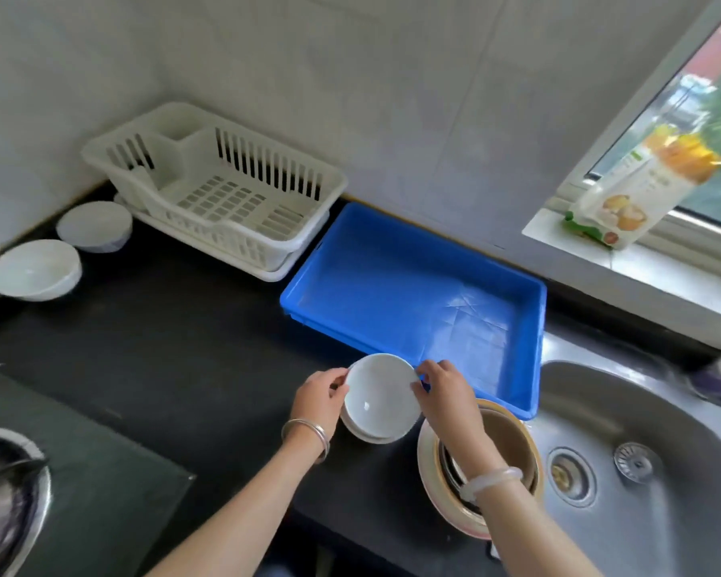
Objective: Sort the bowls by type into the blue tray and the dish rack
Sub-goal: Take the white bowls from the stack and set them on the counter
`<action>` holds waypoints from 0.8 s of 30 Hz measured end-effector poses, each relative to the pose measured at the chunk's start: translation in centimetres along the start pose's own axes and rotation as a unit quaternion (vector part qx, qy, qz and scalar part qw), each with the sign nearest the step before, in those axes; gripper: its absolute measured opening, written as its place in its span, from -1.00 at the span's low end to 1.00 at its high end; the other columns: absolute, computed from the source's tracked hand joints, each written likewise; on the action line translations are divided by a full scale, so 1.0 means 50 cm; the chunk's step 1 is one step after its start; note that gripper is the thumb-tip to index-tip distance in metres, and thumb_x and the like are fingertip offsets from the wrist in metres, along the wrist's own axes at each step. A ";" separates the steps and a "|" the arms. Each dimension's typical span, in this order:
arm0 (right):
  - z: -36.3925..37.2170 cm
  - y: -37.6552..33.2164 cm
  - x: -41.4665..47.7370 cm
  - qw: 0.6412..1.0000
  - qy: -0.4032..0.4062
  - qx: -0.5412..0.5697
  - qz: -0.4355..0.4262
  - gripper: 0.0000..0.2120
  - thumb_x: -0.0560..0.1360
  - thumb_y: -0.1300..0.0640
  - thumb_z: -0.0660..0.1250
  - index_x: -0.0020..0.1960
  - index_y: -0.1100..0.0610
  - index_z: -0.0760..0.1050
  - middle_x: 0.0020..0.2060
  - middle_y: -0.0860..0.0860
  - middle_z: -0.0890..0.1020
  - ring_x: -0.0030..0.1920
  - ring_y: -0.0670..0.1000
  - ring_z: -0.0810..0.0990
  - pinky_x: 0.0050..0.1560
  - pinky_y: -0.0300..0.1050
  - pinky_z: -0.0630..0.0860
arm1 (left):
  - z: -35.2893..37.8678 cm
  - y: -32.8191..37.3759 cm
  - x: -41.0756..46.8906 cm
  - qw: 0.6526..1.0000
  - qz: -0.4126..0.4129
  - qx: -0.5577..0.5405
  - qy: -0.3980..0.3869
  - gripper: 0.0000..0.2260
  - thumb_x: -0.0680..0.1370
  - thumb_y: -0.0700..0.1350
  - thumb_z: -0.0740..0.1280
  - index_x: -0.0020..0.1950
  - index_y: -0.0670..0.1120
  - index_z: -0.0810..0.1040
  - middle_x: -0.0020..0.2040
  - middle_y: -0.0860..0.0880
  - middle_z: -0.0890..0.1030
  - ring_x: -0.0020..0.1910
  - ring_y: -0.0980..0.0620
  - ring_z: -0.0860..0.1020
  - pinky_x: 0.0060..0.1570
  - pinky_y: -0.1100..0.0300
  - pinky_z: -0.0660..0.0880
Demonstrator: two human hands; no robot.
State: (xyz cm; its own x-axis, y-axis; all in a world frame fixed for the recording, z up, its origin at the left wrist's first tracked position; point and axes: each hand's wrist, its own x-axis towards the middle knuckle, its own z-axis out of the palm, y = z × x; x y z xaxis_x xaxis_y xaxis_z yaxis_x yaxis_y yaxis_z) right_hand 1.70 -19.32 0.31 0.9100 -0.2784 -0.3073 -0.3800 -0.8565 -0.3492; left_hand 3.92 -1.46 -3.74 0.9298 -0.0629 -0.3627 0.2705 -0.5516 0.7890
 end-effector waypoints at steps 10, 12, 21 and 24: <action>0.015 -0.028 -0.009 0.997 0.024 -0.074 0.024 -0.92 0.54 0.24 0.19 -0.06 0.13 0.28 -0.08 0.16 0.63 -0.17 0.21 0.53 -0.28 -0.12 0.29 | 0.009 -0.001 -0.009 1.000 -0.010 -0.014 0.010 -0.73 0.59 -0.15 0.15 0.24 -0.02 0.51 0.16 -0.02 0.51 0.09 0.01 0.52 0.17 0.06 0.50; 0.011 -0.030 -0.013 0.997 0.029 -0.064 0.021 -0.87 0.54 0.26 0.18 -0.07 0.11 0.22 -0.09 0.17 0.62 -0.24 0.17 0.42 -0.28 -0.12 0.27 | 0.008 -0.001 -0.010 1.000 -0.011 -0.014 0.011 -0.72 0.60 -0.15 0.11 0.23 -0.04 0.52 0.17 -0.04 0.51 0.13 -0.01 0.52 0.20 -0.01 0.49; -0.035 0.003 -0.037 0.989 0.095 0.091 0.066 -0.92 0.55 0.18 0.22 -0.10 0.08 0.32 -0.23 0.05 0.51 -0.32 0.04 0.41 -0.44 -0.24 0.21 | 0.014 0.014 0.013 0.998 -0.019 0.065 0.003 -0.76 0.55 -0.10 0.25 0.20 -0.04 0.52 0.13 -0.03 0.49 0.02 0.03 0.50 0.03 0.19 0.42; -0.044 0.011 -0.043 0.985 0.105 0.119 0.067 -0.91 0.53 0.20 0.24 -0.12 0.09 0.34 -0.24 0.04 0.51 -0.33 0.02 0.41 -0.43 -0.22 0.24 | 0.021 0.025 0.015 0.995 -0.010 0.100 0.020 -0.87 0.52 -0.17 0.28 0.05 -0.05 0.52 0.07 -0.02 0.48 -0.10 0.04 0.47 -0.09 0.19 0.41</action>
State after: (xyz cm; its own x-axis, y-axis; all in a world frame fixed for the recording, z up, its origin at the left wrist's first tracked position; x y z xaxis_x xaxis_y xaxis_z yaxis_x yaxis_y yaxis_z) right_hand -0.10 -20.13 2.72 0.8539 -0.4871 -0.1834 -0.5044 -0.6874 -0.5226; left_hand 4.68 -3.08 -3.54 0.9348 -0.0195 -0.3545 0.2377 -0.7073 0.6657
